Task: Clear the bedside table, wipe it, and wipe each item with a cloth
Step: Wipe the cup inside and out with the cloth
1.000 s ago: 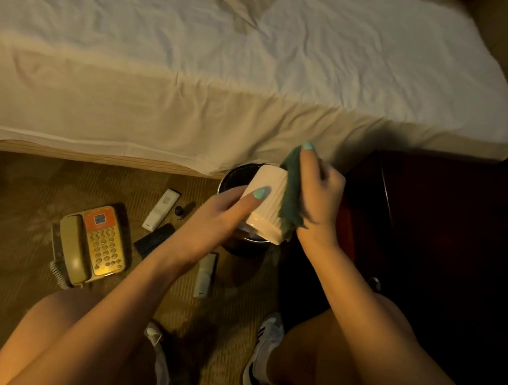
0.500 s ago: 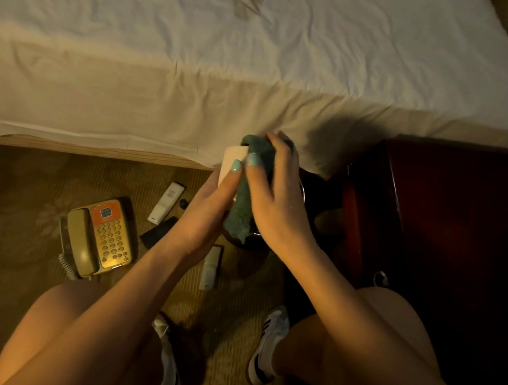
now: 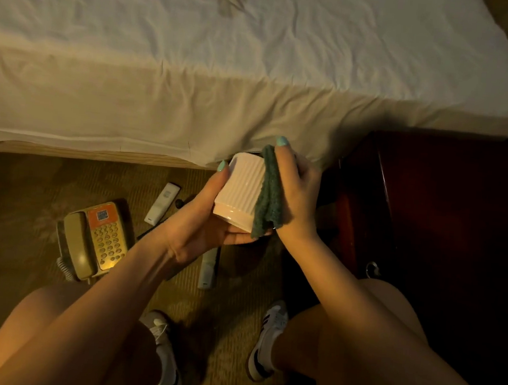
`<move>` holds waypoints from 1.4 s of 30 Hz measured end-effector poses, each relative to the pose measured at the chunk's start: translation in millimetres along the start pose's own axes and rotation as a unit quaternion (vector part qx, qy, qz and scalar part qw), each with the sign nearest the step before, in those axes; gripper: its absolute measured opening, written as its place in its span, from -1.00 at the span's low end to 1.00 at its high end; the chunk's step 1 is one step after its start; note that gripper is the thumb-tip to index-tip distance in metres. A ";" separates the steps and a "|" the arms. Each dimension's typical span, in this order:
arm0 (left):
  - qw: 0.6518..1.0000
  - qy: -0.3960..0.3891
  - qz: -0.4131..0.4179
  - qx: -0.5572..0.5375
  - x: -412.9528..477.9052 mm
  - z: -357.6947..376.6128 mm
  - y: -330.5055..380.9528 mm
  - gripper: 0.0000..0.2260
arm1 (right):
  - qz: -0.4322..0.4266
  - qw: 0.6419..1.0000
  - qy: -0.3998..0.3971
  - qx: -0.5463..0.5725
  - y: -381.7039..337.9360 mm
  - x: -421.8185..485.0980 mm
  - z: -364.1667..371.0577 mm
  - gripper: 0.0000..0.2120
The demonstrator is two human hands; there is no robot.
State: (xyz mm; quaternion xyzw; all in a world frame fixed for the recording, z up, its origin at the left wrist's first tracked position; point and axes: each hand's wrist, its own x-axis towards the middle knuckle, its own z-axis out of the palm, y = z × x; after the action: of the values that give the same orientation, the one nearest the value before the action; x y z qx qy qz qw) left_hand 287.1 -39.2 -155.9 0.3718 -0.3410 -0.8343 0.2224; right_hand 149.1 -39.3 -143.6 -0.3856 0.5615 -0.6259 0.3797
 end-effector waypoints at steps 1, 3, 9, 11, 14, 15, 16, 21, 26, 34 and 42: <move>1.000 0.013 -0.001 0.018 -0.6 -0.6 1.3 -0.35 | 0.005 1.000 0.005 -0.006 1.3 0.4 -0.5 -0.56; 0.995 0.042 0.039 0.085 -0.6 -2.6 1.4 -0.42 | -0.014 0.996 0.009 -0.083 4.1 2.5 1.0 -0.54; 0.993 0.039 0.075 0.088 2.7 -0.2 -0.1 -0.37 | -0.076 0.975 -0.022 -0.209 -2.6 14.4 -6.3 -0.69; 0.996 0.030 0.063 0.055 2.4 -0.1 2.1 -0.31 | -0.077 0.966 -0.014 -0.246 -2.7 21.7 -17.8 -0.77; 0.996 0.010 0.070 0.053 0.0 -4.2 4.0 -0.28 | -0.042 0.967 0.024 -0.252 3.5 31.0 -31.3 -0.85; 0.996 0.007 0.073 0.049 -0.6 -4.9 5.0 -0.30 | -0.007 0.976 0.038 -0.216 4.8 32.2 -31.9 -0.87; 0.996 0.006 0.077 0.043 -0.6 -5.2 5.4 -0.33 | 0.031 0.985 0.054 -0.163 6.1 32.9 -31.1 -0.87; 0.996 0.028 0.082 0.023 6.5 -2.5 8.5 -0.48 | 0.074 0.992 0.087 -0.055 -1.2 32.5 -27.2 -0.85; 0.996 0.022 0.083 -0.037 9.8 -5.3 8.9 -0.40 | -0.001 0.984 -0.156 -0.086 -5.1 13.7 -20.5 -0.78; 0.996 0.048 0.019 -0.074 12.2 -13.2 8.3 -0.46 | 0.009 0.978 -0.144 -0.148 -3.8 -5.5 -6.8 -0.66; 0.986 0.118 0.107 -0.042 11.8 -4.5 -10.8 -0.36 | 0.054 0.977 -0.012 -0.206 -1.2 -5.3 2.3 -0.47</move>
State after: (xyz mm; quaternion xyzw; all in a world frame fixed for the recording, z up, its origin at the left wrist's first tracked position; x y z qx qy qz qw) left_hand 281.9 -41.1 -171.5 0.4192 -0.3145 -0.7696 0.3649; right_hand 153.3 -35.4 -142.6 -0.4327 0.6934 -0.4708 0.3322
